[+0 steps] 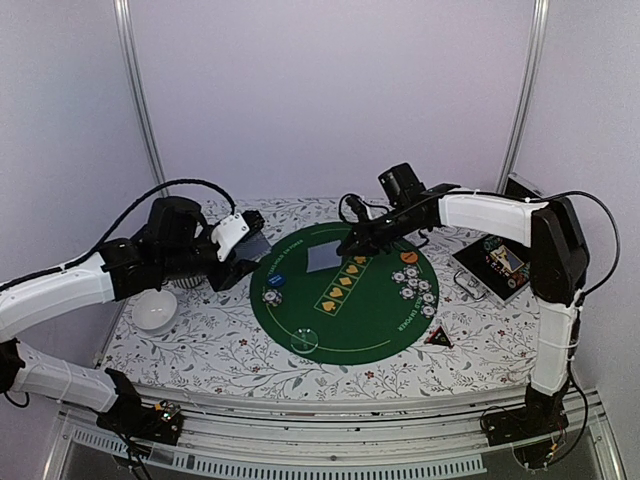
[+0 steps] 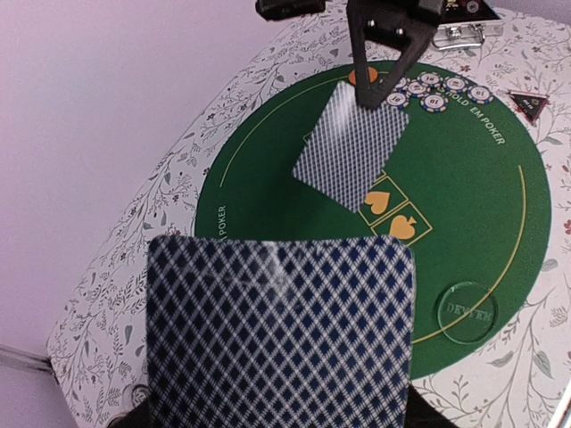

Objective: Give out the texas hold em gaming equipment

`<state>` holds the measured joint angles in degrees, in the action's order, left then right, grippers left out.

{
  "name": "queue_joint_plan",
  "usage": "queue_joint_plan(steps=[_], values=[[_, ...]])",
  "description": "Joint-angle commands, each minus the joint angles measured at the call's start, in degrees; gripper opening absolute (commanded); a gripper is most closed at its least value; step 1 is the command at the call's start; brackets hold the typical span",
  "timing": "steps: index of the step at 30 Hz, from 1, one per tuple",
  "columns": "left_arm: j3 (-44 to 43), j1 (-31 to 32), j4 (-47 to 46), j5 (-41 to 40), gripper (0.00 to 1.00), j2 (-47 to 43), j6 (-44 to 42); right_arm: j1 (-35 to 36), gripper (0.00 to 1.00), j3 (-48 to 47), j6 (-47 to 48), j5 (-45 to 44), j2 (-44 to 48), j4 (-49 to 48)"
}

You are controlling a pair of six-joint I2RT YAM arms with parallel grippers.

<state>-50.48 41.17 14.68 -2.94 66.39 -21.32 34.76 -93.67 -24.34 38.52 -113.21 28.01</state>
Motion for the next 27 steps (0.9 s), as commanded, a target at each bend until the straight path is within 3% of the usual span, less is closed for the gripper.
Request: queue_joint_plan(steps=[1, 8, 15, 27], values=[[1.6, -1.6, -3.3, 1.5, 0.55, -2.0, 0.8, 2.1, 0.01, -2.9, -3.9, 3.0, -5.4, -5.9], [2.6, -2.8, -3.8, 2.8, 0.55, -2.6, 1.2, 2.1, 0.01, -7.6, -5.5, 3.4, -13.8, -6.3], [3.2, -3.2, -4.1, 4.1, 0.55, -3.2, 1.2, 1.6, 0.01, -9.9, -8.2, 3.1, -16.5, -8.6], [3.5, -3.3, -4.2, 4.6, 0.55, -3.3, 1.1, -13.4, 0.01, -2.3, -4.5, -4.6, -10.4, -7.9]])
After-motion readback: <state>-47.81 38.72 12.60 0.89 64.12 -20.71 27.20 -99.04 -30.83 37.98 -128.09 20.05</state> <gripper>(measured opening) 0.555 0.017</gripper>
